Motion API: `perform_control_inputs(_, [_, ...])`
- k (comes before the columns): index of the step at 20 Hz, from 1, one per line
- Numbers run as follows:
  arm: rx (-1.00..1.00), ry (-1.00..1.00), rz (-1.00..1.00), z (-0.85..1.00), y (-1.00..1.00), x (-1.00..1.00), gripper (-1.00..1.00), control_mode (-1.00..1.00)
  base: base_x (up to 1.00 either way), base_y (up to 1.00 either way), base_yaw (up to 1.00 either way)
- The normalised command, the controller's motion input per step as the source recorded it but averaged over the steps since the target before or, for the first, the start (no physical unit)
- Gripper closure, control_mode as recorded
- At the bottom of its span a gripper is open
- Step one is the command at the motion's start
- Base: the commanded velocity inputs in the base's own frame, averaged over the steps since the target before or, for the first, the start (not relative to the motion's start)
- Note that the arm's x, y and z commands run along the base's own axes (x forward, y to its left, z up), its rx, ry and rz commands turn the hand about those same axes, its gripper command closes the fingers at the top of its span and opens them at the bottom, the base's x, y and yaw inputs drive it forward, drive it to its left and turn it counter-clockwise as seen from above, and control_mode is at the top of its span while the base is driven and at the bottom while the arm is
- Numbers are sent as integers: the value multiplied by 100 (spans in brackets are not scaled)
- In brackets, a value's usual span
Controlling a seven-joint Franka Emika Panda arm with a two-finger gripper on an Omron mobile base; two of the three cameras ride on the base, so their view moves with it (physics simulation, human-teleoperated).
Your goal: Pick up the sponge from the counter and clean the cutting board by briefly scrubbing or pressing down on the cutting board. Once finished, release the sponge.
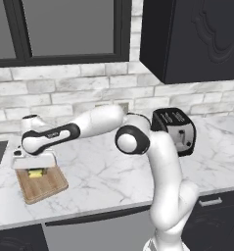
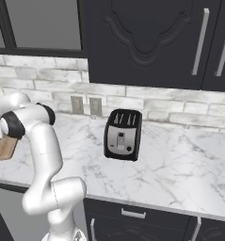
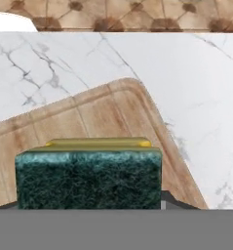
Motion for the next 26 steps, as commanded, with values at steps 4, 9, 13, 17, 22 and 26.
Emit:
perform_control_inputs(4, [1,-9,0,0,4,64,100,-100,0,0,0])
perform_control_inputs(9, [-1,3,-2,0,34,52,100,-100,0,0,0])
perform_control_inputs(13, [-5,11,-2,4,55,46,100,-100,0,0,0])
perform_control_inputs(17, [-16,23,0,11,74,44,100,-100,0,0,0])
perform_control_inputs(22, [-19,6,0,-19,29,6,100,-100,0,0,0])
perform_control_inputs(26, [-9,-4,0,-71,0,-58,100,-100,0,0,0])
